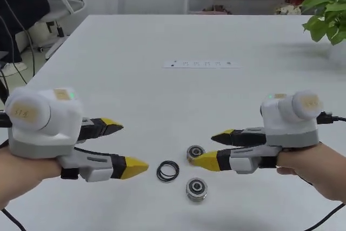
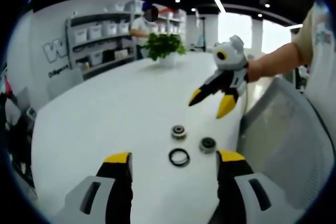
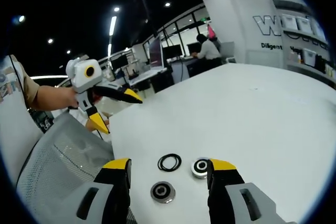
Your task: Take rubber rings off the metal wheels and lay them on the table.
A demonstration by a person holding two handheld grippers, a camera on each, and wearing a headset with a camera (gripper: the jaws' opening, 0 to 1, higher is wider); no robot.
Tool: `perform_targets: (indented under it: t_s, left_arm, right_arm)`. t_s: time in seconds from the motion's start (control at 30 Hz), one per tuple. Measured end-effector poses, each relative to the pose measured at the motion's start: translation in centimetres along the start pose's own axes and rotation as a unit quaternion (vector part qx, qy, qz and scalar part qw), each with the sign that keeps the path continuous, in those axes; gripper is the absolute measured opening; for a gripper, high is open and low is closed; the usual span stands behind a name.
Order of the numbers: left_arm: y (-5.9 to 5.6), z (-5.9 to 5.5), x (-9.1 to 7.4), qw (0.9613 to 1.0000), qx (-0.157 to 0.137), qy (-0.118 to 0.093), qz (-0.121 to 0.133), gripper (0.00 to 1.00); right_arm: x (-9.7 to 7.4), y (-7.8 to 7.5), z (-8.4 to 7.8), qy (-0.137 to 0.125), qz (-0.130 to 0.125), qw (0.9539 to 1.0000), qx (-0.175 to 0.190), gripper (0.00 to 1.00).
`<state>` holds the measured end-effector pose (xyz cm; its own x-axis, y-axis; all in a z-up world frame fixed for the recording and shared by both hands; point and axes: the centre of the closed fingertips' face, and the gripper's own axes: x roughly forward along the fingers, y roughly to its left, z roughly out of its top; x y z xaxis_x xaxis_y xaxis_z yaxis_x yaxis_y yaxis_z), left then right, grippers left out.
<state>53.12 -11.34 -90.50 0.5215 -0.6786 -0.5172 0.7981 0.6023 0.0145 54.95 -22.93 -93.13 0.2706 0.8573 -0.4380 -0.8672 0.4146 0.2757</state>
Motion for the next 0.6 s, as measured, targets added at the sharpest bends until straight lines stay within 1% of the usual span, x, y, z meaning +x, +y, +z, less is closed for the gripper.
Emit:
perform_targets:
  t_s: [0.13,0.33,0.47,0.6]
  left_arm:
    - [-0.5,0.3,-0.4,1.0000,0.004,-0.005,0.000,0.68]
    - [-1.2,0.9,-1.1,0.9998,0.006,-0.019,0.002,0.71]
    - [-1.6,0.8,-1.3,0.9998,0.010,-0.019,0.004,0.73]
    - [-1.9,0.6,-1.6,0.9998,0.008,-0.019,0.006,0.74]
  right_arm:
    - [-1.1,0.2,-0.1,-0.004,-0.008,0.9999,-0.009,0.62]
    - [-2.7,0.6,-0.7,0.004,-0.021,0.9992,-0.035,0.68]
    - [-3.5,0.7,-1.0,0.003,-0.029,0.9988,-0.039,0.70]
    - [-4.1,0.8,-1.5,0.003,-0.036,0.9985,-0.041,0.73]
